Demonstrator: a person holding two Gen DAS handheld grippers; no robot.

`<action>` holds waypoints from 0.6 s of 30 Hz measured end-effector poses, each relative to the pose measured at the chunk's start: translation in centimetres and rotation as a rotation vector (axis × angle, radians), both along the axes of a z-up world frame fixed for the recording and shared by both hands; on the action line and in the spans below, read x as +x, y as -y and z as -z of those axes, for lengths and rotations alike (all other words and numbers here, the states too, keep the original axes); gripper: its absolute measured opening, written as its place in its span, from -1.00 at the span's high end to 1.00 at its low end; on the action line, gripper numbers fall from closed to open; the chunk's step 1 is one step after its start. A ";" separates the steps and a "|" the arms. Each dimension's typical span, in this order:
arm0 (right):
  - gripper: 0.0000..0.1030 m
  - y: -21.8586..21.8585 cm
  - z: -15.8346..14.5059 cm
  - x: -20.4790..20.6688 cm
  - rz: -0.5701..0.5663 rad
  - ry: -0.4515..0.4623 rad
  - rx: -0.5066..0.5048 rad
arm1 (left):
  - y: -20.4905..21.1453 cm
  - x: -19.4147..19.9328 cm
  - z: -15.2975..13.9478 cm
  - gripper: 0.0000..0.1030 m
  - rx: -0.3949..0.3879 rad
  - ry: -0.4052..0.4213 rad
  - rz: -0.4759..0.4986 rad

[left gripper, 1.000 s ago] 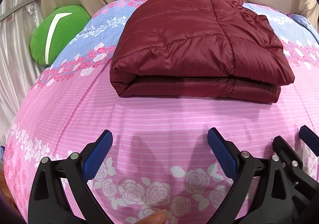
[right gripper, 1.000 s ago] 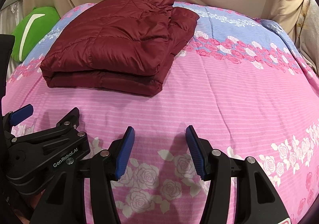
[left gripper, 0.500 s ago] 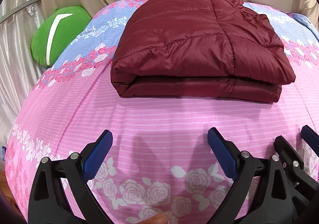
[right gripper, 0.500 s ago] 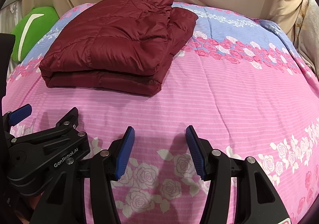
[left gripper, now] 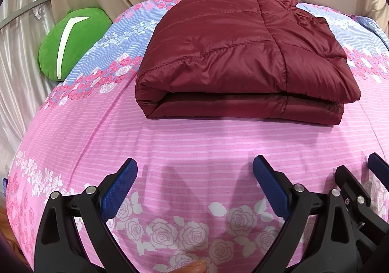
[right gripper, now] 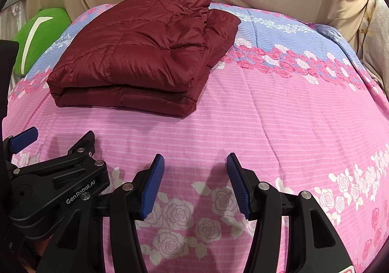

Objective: Fold large clothes

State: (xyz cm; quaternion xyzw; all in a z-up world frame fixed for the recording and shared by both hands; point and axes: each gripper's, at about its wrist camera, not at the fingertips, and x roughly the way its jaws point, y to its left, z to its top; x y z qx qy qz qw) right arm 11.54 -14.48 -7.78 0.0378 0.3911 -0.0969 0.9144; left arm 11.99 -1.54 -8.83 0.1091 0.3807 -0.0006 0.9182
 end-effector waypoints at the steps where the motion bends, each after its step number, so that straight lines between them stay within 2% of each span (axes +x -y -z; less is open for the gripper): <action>1: -0.03 0.0 0.0 0.0 0.000 0.000 0.000 | 0.0 0.0 0.0 -0.81 0.000 0.000 0.000; 18: -0.03 -0.2 -0.1 -0.1 0.004 0.000 -0.012 | -0.2 -0.1 -0.1 -0.80 0.002 0.001 -0.001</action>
